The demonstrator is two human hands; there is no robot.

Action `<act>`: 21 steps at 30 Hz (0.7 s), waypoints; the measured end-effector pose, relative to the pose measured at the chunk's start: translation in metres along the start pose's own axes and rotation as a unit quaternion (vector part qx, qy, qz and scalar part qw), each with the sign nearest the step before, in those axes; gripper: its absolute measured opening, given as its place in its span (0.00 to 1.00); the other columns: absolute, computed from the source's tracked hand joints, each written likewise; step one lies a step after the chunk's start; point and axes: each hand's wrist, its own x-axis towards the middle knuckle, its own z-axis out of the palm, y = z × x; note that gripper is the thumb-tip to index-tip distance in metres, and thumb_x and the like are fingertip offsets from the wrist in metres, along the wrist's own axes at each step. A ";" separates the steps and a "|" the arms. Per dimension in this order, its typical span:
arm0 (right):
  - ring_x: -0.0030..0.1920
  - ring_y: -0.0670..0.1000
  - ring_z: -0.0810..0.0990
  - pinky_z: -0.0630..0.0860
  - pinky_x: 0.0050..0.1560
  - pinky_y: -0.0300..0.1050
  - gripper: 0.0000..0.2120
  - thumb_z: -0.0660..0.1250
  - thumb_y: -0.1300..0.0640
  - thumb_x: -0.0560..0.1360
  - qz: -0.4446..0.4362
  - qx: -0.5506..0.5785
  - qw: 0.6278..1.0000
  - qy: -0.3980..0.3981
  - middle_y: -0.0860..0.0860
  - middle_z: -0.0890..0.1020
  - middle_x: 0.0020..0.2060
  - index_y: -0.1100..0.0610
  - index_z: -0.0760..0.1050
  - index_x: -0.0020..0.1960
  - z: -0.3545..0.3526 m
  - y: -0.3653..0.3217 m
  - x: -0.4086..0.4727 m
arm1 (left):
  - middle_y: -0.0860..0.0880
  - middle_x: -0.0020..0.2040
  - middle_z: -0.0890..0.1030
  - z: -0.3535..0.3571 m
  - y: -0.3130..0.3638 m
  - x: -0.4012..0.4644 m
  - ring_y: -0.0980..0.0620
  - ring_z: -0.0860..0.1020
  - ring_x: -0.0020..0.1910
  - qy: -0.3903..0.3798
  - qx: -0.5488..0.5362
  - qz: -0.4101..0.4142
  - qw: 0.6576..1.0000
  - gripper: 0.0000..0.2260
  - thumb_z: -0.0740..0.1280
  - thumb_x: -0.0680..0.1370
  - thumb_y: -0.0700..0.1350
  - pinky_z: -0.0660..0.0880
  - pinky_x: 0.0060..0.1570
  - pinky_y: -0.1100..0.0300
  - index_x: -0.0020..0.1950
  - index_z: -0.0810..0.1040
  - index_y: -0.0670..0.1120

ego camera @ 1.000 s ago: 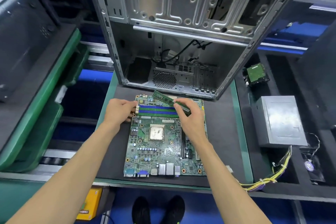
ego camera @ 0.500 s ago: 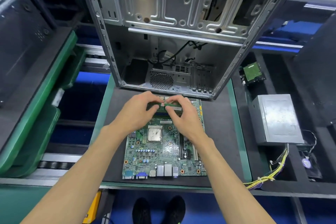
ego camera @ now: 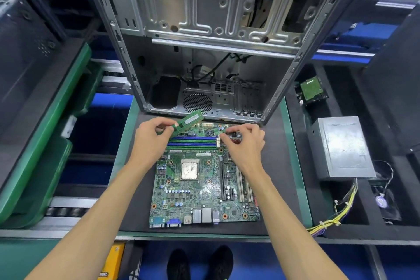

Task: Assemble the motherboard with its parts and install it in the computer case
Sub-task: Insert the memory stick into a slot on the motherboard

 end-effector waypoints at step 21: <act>0.51 0.42 0.76 0.69 0.52 0.31 0.06 0.68 0.56 0.81 -0.185 0.049 0.977 -0.089 0.39 0.80 0.46 0.51 0.83 0.55 0.026 -0.036 0.005 | 0.49 0.47 0.86 -0.021 -0.015 -0.001 0.53 0.84 0.46 0.022 -0.092 -0.109 0.990 0.07 0.68 0.80 0.39 0.81 0.48 0.61 0.54 0.85 0.46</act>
